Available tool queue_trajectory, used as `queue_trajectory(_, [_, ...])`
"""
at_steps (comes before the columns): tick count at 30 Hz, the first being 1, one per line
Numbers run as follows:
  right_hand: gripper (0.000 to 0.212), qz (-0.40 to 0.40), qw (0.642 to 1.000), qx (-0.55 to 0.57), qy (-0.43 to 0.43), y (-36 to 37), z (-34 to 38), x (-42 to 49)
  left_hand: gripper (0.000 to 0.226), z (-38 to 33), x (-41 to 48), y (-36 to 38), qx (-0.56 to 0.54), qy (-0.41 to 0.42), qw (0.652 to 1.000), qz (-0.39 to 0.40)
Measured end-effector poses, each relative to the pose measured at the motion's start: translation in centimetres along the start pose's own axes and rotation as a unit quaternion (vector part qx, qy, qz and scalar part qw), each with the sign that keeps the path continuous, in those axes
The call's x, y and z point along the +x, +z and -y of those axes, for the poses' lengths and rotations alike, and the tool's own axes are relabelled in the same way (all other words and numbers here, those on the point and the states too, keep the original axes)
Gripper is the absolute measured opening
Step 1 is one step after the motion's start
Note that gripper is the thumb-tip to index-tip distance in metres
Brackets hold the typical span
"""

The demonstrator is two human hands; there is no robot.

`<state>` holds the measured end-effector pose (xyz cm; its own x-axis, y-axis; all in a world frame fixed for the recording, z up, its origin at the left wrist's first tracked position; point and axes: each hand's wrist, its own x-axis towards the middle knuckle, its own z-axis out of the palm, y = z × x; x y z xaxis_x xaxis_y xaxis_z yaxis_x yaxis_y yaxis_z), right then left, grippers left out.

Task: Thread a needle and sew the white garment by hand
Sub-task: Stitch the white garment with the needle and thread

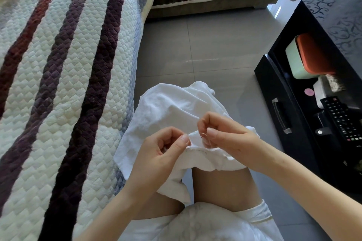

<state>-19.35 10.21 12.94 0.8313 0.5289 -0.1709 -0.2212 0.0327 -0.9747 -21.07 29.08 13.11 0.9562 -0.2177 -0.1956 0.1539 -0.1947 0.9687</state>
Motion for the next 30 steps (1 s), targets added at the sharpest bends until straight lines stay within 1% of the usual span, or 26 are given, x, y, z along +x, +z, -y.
queue_trajectory(3, [0.005, -0.023, 0.999, 0.026, -0.028, 0.3, 0.2, -0.1, 0.032, 0.0, 0.1, 0.1, 0.008, -0.007, 1.000, 0.004])
queue_trajectory(6, [0.012, -0.080, 0.995, 0.035, -0.050, 0.5, 0.9, -0.1, 0.026, -0.1, 0.0, 0.2, 0.019, -0.015, 1.000, 0.004])
queue_trajectory(8, [0.014, -0.118, 0.990, 0.022, -0.072, 0.4, 1.4, -0.3, 0.020, -0.2, 0.0, 0.2, 0.020, -0.020, 1.000, 0.001])
queue_trajectory(10, [0.014, -0.156, 0.984, 0.032, -0.083, 0.0, 2.0, -0.4, 0.021, -0.2, -0.1, 0.2, 0.021, -0.024, 0.999, -0.001])
queue_trajectory(11, [0.015, -0.172, 0.980, 0.058, -0.083, -0.4, 2.3, -0.4, 0.024, -0.1, -0.2, 0.1, 0.023, -0.025, 0.999, -0.003])
queue_trajectory(13, [0.014, -0.183, 0.964, 0.178, -0.070, -1.2, 3.1, -0.3, 0.024, -0.1, -0.3, 0.1, 0.030, -0.027, 0.999, -0.004])
queue_trajectory(15, [0.013, -0.186, 0.929, 0.316, -0.050, -2.3, 3.9, 0.0, 0.022, -0.1, -0.3, 0.2, 0.034, -0.030, 0.999, -0.005])
queue_trajectory(16, [0.011, -0.191, 0.914, 0.354, -0.045, -2.9, 4.2, 0.1, 0.022, -0.2, -0.4, 0.1, 0.032, -0.031, 0.999, -0.006])
queue_trajectory(17, [0.009, -0.197, 0.909, 0.364, -0.048, -3.6, 4.4, 0.2, 0.021, -0.2, -0.3, 0.1, 0.028, -0.032, 0.999, -0.008])
queue_trajectory(18, [0.009, -0.209, 0.916, 0.338, -0.058, -4.5, 4.5, 0.2, 0.021, -0.2, -0.4, 0.1, 0.024, -0.031, 0.999, -0.011])
queue_trajectory(19, [0.012, -0.231, 0.930, 0.276, -0.073, -5.2, 4.5, 0.1, 0.021, -0.2, -0.4, 0.1, 0.023, -0.031, 0.999, -0.013])
queue_trajectory(21, [0.014, -0.274, 0.953, 0.086, -0.099, -6.2, 4.3, -0.4, 0.022, -0.1, -0.4, 0.1, 0.025, -0.030, 0.999, -0.016])
queue_trajectory(22, [0.013, -0.277, 0.955, -0.013, -0.104, -6.2, 4.1, -0.5, 0.022, -0.1, -0.4, 0.1, 0.024, -0.032, 0.999, -0.018])
queue_trajectory(23, [0.011, -0.264, 0.953, -0.104, -0.104, -6.0, 3.8, -0.7, 0.023, 0.0, -0.4, 0.1, 0.024, -0.034, 0.999, -0.021])
queue_trajectory(25, [0.015, -0.192, 0.947, -0.242, -0.082, -4.9, 2.8, -0.7, 0.024, 0.0, -0.4, 0.1, 0.023, -0.035, 0.999, -0.022])
queue_trajectory(26, [0.021, -0.149, 0.945, -0.285, -0.060, -4.2, 2.2, -0.8, 0.024, 0.0, -0.4, 0.1, 0.021, -0.034, 0.999, -0.020])
queue_trajectory(28, [0.033, -0.081, 0.940, -0.330, -0.016, -3.1, 0.9, -0.9, 0.029, 0.0, -0.3, 0.2, 0.018, -0.032, 0.999, -0.018])
queue_trajectory(30, [0.030, -0.045, 0.930, -0.364, 0.008, -2.1, -0.1, -0.9, 0.030, 0.0, -0.3, 0.2, 0.024, -0.027, 0.999, -0.017])
